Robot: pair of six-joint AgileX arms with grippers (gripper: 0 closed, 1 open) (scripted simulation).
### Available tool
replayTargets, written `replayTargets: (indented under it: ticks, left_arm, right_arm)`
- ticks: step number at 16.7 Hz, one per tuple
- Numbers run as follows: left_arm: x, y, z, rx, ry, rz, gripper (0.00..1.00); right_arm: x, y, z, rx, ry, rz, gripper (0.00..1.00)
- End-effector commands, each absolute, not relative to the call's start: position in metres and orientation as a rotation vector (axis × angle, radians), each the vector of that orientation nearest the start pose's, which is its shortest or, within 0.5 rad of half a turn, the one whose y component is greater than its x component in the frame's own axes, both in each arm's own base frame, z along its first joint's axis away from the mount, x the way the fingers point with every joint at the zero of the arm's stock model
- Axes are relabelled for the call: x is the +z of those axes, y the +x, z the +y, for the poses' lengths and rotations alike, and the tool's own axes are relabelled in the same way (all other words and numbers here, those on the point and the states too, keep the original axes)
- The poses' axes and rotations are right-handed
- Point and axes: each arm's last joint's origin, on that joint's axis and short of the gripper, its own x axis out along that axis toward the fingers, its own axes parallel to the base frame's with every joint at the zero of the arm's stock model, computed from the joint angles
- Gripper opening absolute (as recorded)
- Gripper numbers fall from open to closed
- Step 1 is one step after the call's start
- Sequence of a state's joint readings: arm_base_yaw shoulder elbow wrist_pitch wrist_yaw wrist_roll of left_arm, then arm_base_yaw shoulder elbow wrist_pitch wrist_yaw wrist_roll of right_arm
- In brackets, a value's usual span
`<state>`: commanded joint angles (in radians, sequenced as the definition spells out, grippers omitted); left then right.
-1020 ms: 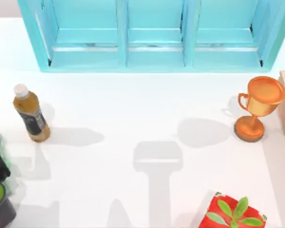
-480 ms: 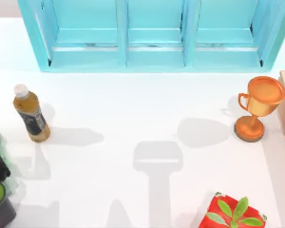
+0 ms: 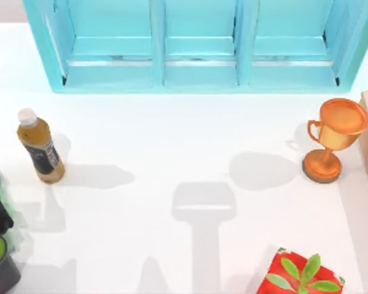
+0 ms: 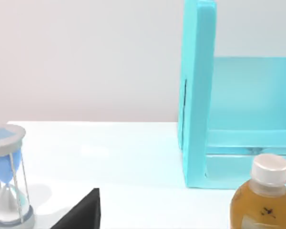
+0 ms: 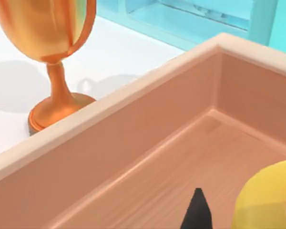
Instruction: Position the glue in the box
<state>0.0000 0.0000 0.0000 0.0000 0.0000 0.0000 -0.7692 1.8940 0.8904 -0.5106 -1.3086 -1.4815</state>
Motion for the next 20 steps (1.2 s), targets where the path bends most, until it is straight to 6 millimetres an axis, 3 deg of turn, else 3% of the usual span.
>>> replayTargets:
  ticks: [2,15,20]
  left_arm:
    - [0.1600,0.1057,-0.0012,0.000,0.000,0.000,1.00]
    - [0.1600,0.1057,-0.0012,0.000,0.000,0.000,1.00]
    - [0.1600,0.1057,-0.0012,0.000,0.000,0.000,1.00]
  right_arm:
    - [0.0995,0.2340,-0.1835,0.784,-0.075,0.259,0.00]
    - [0.0995,0.2340,-0.1835,0.784,-0.075,0.259,0.98]
    - [0.0995,0.2340,-0.1835,0.784,-0.075,0.259,1.00]
